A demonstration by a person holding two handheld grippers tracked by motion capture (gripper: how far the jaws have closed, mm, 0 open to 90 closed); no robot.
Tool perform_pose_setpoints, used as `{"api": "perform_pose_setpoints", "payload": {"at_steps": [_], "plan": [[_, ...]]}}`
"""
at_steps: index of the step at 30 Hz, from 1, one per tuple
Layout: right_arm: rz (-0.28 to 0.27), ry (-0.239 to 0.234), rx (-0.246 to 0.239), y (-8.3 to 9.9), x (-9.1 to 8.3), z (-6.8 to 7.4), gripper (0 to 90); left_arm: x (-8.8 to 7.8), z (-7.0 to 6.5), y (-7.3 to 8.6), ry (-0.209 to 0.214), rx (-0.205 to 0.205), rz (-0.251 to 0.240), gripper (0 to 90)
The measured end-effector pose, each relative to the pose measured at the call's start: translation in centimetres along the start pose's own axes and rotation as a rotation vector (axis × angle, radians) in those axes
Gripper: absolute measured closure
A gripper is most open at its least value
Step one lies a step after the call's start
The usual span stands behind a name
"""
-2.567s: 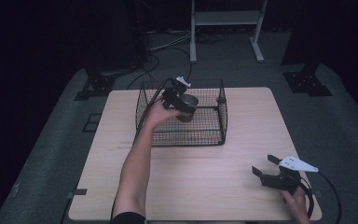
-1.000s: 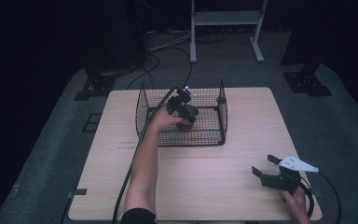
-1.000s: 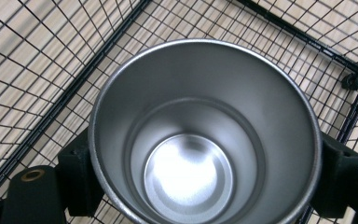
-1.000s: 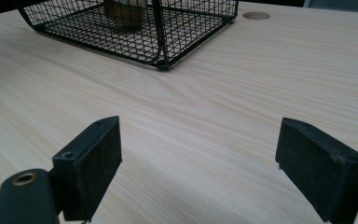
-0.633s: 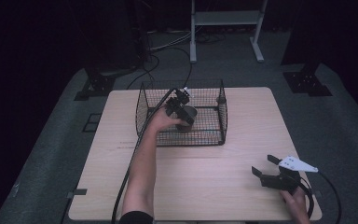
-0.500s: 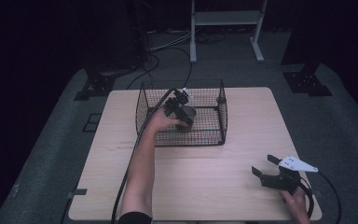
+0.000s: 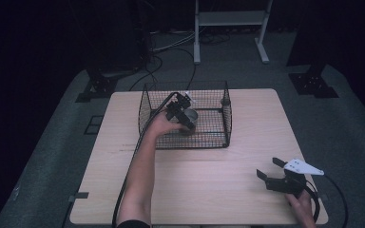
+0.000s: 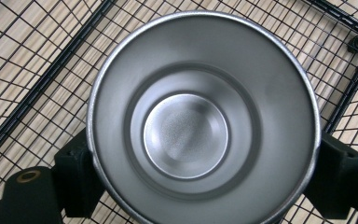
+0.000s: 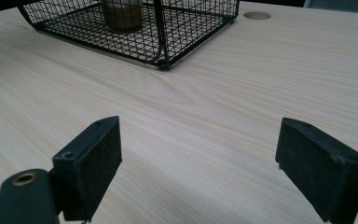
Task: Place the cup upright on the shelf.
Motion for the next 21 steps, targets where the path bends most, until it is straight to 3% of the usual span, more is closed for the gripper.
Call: {"api": "perform_pose_setpoints", "payload": {"at_steps": [12, 21], "plan": [[0.000, -0.003, 0.004, 0.0, 0.0, -0.1, 13.6, -1.4, -0.2, -0.8, -0.016, 0.008, -0.063, 9.7], [-0.002, -0.001, 0.005, 0.0, 0.0, -0.1, 13.6, -2.0, -0.1, -1.0, -0.022, 0.008, -0.081, 8.4]]}}
Point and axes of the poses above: each handheld gripper's, and its own axes: x roughly forward along the jaws, y roughly out of its underside, z roughly to its left, the point moved 10 cm from there along x, roughly forward along the jaws, and after that the axes turned 12 degrees about y, right-handed, at the moved point
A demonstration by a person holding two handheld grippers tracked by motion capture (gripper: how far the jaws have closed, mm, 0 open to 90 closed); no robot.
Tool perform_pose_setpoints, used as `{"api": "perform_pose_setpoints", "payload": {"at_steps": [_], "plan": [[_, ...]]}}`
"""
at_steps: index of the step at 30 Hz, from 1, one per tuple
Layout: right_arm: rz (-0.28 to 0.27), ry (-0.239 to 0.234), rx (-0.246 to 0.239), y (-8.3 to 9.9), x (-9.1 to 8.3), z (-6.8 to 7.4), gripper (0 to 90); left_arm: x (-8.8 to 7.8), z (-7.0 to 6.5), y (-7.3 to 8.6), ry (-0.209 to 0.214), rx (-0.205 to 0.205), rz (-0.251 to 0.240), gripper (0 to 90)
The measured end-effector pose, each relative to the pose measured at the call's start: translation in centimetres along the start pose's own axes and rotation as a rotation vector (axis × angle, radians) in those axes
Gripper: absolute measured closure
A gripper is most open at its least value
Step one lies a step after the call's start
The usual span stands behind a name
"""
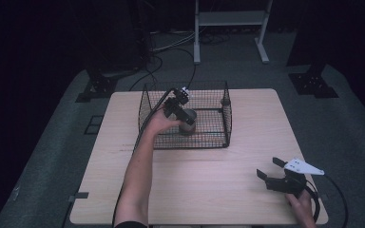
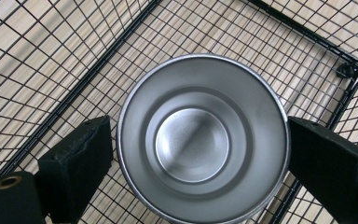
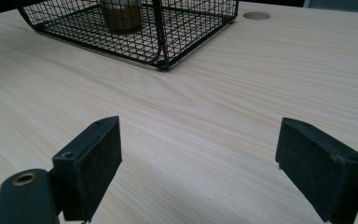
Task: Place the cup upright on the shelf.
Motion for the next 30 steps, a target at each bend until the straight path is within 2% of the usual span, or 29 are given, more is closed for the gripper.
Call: {"api": "perform_pose_setpoints", "payload": {"at_steps": [9, 14, 20, 24, 30], "plan": [[0.002, 0.003, -0.001, 0.0, 0.0, 0.0, 13.6, -0.8, -0.2, -0.5, -0.013, 0.004, -0.036, 7.9], [0.002, 0.005, 0.001, 0.0, 0.0, 0.0, 13.6, -1.5, -0.6, -1.0, -0.005, 0.009, -0.071, 7.8], [0.002, 0.011, 0.000, 0.0, 0.1, -0.1, 13.6, -2.4, -0.9, -1.2, -0.020, 0.021, -0.085, 7.8], [0.003, 0.013, -0.004, 0.0, 0.1, -0.1, 13.6, -3.1, -1.3, -1.0, -0.026, 0.032, -0.078, 7.8], [0.005, 0.014, -0.003, 0.0, 0.1, 0.0, 13.6, -4.0, -2.2, -1.1, -0.016, 0.045, -0.092, 7.8]]}}
Point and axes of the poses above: each handheld gripper's, and its own axes: x roughly forward along the jaws, y roughly out of its underside, z roughly to its left, the point moved 10 cm from there along x, roughly forward along the jaws, and after that the axes turned 12 degrees about y, right-handed, at the moved point
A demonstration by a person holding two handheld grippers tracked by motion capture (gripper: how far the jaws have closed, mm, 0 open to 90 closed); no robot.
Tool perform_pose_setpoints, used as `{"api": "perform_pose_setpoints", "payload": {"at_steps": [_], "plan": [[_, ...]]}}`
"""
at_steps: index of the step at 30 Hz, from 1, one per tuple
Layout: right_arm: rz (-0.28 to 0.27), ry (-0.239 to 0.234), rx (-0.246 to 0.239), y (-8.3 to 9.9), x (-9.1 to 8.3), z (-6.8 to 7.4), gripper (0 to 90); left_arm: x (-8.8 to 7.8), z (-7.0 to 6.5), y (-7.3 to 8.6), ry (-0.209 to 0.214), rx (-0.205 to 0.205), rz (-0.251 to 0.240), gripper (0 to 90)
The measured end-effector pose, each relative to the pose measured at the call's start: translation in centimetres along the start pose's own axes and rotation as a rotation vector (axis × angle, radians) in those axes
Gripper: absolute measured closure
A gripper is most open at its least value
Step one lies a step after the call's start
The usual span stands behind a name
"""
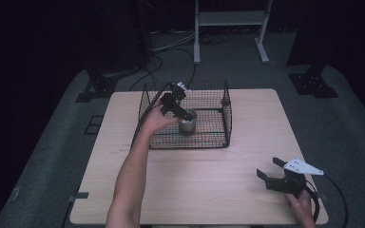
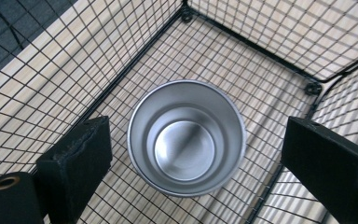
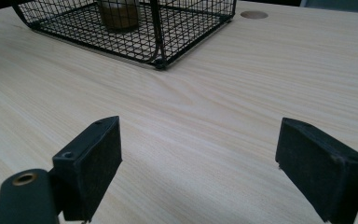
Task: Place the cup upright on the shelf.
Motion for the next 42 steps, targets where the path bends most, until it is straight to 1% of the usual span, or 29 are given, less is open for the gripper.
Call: {"api": "perform_pose_setpoints", "payload": {"at_steps": [1, 2, 3, 4, 6, 7, 8, 9, 12, 15, 18, 20, 21, 22, 24, 26, 27, 29, 31, 32, 33, 35, 36, 38, 40, 42], "plan": [[0.001, 0.001, 0.000, 0.0, 0.0, 0.0, 13.6, -0.3, -0.4, -0.1, 0.002, 0.018, 0.000, 7.8], [0.001, 0.001, 0.000, 0.0, 0.0, 0.0, 13.6, -0.5, -0.8, -0.2, 0.004, 0.023, -0.009, 7.9], [0.001, 0.002, 0.000, 0.0, 0.0, 0.0, 13.6, -0.5, -0.8, -0.2, 0.004, 0.023, -0.009, 7.8], [0.001, 0.002, 0.000, 0.0, 0.0, 0.0, 13.6, -0.6, -1.1, -0.3, 0.006, 0.027, -0.015, 7.8], [0.002, 0.004, -0.001, 0.0, 0.0, 0.0, 13.6, -1.0, -1.6, -0.3, 0.011, 0.042, -0.021, 7.8], [0.002, 0.006, -0.003, 0.0, 0.0, 0.0, 13.6, -1.3, -1.9, -0.3, 0.010, 0.052, -0.013, 7.8], [0.002, 0.007, -0.004, 0.0, 0.0, 0.0, 13.6, -1.3, -1.9, -0.3, 0.010, 0.052, -0.013, 7.8], [0.002, 0.007, -0.003, 0.0, 0.0, 0.0, 13.6, -1.6, -2.2, -0.1, 0.003, 0.065, 0.000, 7.8], [0.002, 0.009, -0.003, 0.0, 0.0, 0.0, 13.6, -2.0, -2.4, -0.1, 0.002, 0.066, -0.006, 7.8], [0.003, 0.009, -0.004, 0.0, 0.1, 0.0, 13.6, -2.7, -2.9, 0.0, -0.001, 0.073, -0.032, 7.8], [0.005, 0.010, -0.003, 0.0, 0.1, 0.0, 13.6, -3.0, -3.1, 0.4, -0.002, 0.076, -0.035, 7.9], [0.004, 0.012, -0.003, 0.0, 0.1, 0.0, 13.6, -3.3, -3.3, 0.7, 0.005, 0.081, -0.039, 7.9], [0.005, 0.013, -0.005, 0.0, 0.1, 0.0, 13.6, -3.6, -3.5, 0.9, 0.004, 0.082, -0.050, 7.8], [0.005, 0.013, -0.005, 0.0, 0.1, 0.0, 13.6, -3.6, -3.5, 0.9, 0.004, 0.082, -0.050, 7.9], [0.006, 0.014, -0.006, 0.0, 0.1, 0.0, 13.6, -4.1, -3.8, 1.1, 0.007, 0.082, -0.073, 7.8], [0.007, 0.017, -0.005, 0.0, 0.1, 0.0, 13.6, -4.6, -4.1, 1.4, 0.011, 0.090, -0.088, 7.9], [0.008, 0.019, -0.005, 0.1, 0.1, -0.1, 13.6, -5.1, -4.4, 1.5, 0.012, 0.096, -0.102, 7.8], [0.009, 0.020, -0.007, 0.1, 0.1, -0.1, 13.6, -5.3, -4.8, 1.6, 0.017, 0.100, -0.116, 7.8], [0.009, 0.021, -0.009, 0.1, 0.1, -0.1, 13.6, -5.5, -5.3, 1.9, 0.022, 0.111, -0.121, 7.8], [0.009, 0.021, -0.009, 0.1, 0.1, -0.1, 13.6, -5.5, -5.3, 1.9, 0.022, 0.111, -0.121, 7.8], [0.009, 0.022, -0.009, 0.1, 0.1, -0.1, 13.6, -5.6, -5.7, 2.2, 0.022, 0.118, -0.120, 7.8], [0.009, 0.022, -0.007, 0.1, 0.1, -0.1, 13.6, -5.7, -5.9, 2.3, 0.022, 0.123, -0.118, 7.8], [0.008, 0.024, -0.008, 0.0, 0.1, -0.1, 13.6, -5.9, -6.3, 2.5, 0.023, 0.129, -0.126, 7.8], [0.007, 0.024, -0.010, 0.0, 0.2, -0.1, 13.6, -6.0, -6.4, 2.6, 0.026, 0.130, -0.132, 7.8], [0.009, 0.023, -0.007, 0.1, 0.2, -0.1, 13.6, -6.3, -6.7, 3.1, 0.032, 0.132, -0.145, 7.8], [0.008, 0.021, -0.006, 0.1, 0.1, -0.1, 13.6, -6.4, -6.7, 3.5, 0.029, 0.133, -0.142, 7.8]]}}
Point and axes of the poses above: each handheld gripper's, and its own axes: x roughly forward along the jaws, y roughly out of its underside, z roughly to its left, the point moved 10 cm from there along x, roughly forward along the jaws, and after that the axes turned 12 degrees about y, right-handed, at the moved point
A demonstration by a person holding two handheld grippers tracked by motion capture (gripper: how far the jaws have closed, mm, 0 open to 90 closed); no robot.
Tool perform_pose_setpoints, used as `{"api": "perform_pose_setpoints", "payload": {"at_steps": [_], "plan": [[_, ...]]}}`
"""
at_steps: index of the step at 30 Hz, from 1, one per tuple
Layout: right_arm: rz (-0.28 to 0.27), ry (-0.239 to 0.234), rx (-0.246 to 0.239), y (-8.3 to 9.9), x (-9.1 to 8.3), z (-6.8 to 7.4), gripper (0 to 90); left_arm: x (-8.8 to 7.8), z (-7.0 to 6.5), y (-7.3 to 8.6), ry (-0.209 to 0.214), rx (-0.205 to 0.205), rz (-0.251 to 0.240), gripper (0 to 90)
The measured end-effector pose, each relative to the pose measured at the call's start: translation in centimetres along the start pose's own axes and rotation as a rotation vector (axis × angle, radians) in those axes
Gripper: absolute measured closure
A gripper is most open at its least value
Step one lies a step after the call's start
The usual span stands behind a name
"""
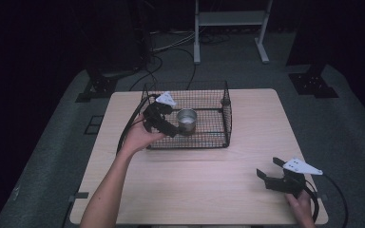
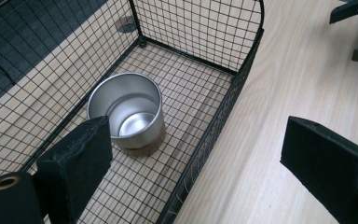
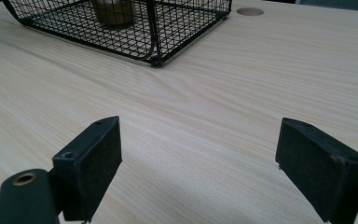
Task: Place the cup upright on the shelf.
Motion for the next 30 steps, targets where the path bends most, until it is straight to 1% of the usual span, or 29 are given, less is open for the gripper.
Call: {"api": "perform_pose_setpoints", "payload": {"at_steps": [3, 6, 7, 12, 14, 16, 18, 19, 20, 26, 30], "plan": [[0.000, 0.000, -0.001, 0.0, 0.0, 0.0, 13.6, -0.3, -0.1, 0.3, 0.003, -0.004, -0.007, 7.8], [0.000, 0.001, -0.001, 0.0, 0.0, 0.0, 13.6, -0.5, -0.5, 0.7, 0.005, -0.003, -0.012, 7.8], [0.001, 0.002, -0.001, 0.0, 0.0, 0.0, 13.6, -0.7, -0.7, 0.9, 0.004, 0.005, -0.015, 7.8], [0.002, 0.006, -0.005, 0.0, 0.0, 0.0, 13.6, -1.0, -1.1, 1.6, 0.006, 0.009, -0.022, 7.9], [0.000, 0.007, -0.003, 0.0, 0.0, 0.0, 13.6, -1.2, -1.4, 2.1, 0.010, 0.006, -0.027, 7.8], [0.002, 0.007, -0.003, 0.0, 0.0, 0.0, 13.6, -1.3, -1.7, 2.7, 0.006, 0.012, -0.028, 7.8], [0.004, 0.008, -0.005, 0.0, 0.0, -0.1, 13.6, -1.5, -1.9, 3.2, 0.009, 0.003, -0.026, 7.8], [0.001, 0.009, -0.006, 0.0, 0.1, -0.1, 13.6, -1.6, -2.0, 3.5, 0.009, 0.007, -0.026, 7.8], [0.002, 0.009, -0.006, 0.0, 0.1, -0.1, 13.6, -1.6, -2.2, 3.6, 0.014, 0.000, -0.034, 7.8], [0.004, 0.012, -0.004, 0.0, 0.0, 0.0, 13.6, -1.8, -2.9, 4.5, 0.013, 0.006, -0.020, 7.8], [0.004, 0.013, -0.003, 0.0, 0.0, 0.0, 13.6, -2.1, -3.2, 5.1, 0.010, 0.004, -0.022, 7.6]]}}
Point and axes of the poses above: each handheld gripper's, and its own axes: x roughly forward along the jaws, y roughly out of its underside, z roughly to its left, the point moved 10 cm from there along x, roughly forward along the jaws, and after that the axes turned 12 degrees about y, right-handed, at the moved point
